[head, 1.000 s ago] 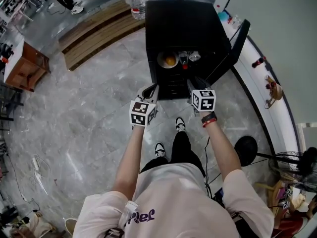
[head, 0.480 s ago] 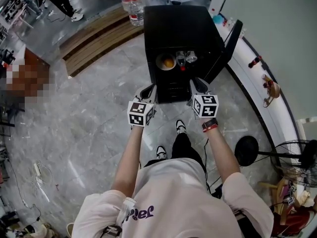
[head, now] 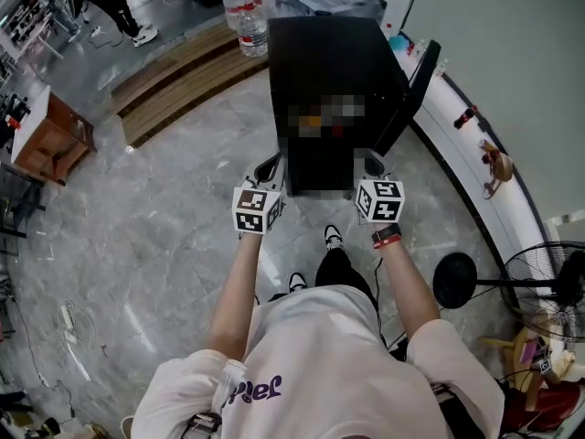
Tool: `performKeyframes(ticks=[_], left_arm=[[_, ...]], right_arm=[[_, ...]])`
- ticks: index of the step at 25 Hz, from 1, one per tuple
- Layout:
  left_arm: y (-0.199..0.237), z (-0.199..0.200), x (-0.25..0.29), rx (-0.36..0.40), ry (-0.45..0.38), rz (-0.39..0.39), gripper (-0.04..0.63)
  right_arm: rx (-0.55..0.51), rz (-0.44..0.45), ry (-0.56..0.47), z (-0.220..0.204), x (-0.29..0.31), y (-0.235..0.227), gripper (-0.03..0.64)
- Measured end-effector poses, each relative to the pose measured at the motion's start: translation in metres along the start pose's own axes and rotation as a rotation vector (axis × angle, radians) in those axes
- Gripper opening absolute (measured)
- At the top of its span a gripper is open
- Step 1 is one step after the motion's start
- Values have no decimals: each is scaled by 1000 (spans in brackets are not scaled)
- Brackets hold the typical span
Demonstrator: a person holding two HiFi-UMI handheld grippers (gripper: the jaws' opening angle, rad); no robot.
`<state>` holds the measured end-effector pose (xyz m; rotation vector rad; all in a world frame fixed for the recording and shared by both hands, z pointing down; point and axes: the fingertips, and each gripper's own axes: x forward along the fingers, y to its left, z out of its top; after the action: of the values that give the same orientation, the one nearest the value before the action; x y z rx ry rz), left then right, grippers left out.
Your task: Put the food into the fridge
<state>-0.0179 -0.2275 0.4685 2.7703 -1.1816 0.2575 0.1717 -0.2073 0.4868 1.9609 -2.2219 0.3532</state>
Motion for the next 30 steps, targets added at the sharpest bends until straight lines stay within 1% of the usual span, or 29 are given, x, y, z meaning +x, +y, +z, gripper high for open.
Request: performKeyframes(ticks=[13,18,27,30], left_arm=[[-1,0,-18,4,-24,-2,18],[-4,-2,-16,-3,-26,-8,18],[0,16,-22,12,-56,-6,18],[-1,15,-22,10,-54,-6,18]], right_arm=[[13,-16,-21,-6,-20,14,12],[17,-10,-27,-4,-20,17,12],[22,-38,-50,10,-25,21,12],[20,-36,-49,10,-25,20,12]])
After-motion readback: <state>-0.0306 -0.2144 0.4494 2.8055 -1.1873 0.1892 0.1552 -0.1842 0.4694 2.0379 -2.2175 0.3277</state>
